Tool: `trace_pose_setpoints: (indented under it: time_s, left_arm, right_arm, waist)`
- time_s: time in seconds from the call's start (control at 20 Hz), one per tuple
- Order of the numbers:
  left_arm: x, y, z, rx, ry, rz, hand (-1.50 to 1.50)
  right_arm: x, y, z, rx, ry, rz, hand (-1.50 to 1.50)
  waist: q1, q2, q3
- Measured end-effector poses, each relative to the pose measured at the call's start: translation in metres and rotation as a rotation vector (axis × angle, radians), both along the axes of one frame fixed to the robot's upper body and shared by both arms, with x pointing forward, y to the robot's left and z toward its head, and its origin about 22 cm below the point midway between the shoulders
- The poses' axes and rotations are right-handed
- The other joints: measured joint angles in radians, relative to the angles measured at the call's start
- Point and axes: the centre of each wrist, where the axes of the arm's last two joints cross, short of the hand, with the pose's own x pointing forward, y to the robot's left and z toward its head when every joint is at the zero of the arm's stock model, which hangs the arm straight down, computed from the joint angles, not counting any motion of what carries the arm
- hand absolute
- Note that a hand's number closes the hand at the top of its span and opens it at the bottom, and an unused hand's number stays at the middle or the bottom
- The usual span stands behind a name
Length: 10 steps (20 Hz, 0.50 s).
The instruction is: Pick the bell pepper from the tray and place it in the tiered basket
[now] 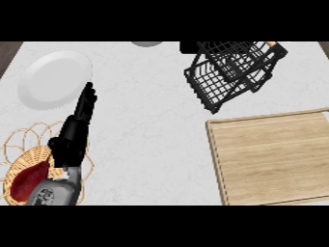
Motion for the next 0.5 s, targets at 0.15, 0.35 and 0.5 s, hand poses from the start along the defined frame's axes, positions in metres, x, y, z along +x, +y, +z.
trace_pose_setpoints:
  time_s: [0.15, 0.35, 0.5]
  left_arm:
    - [0.0, -0.001, 0.001, 0.0, 0.004, 0.004, 0.0]
    - [-0.002, -0.002, -0.001, -0.003, 0.003, 0.013, 0.0]
    - [-0.002, 0.0, -0.001, -0.001, 0.003, 0.019, 0.0]
  right_arm:
    - [-0.014, -0.045, -0.001, 0.088, -0.004, -0.054, -1.5]
    - [-0.044, -0.113, -0.015, 0.185, -0.017, -0.089, -1.5]
    - [-0.076, -0.166, -0.031, 0.214, -0.028, -0.092, -1.5]
  waist:
    - [-0.008, -0.001, 0.0]
    - [-0.012, -0.001, 0.001]
    - [-0.014, 0.0, 0.002]
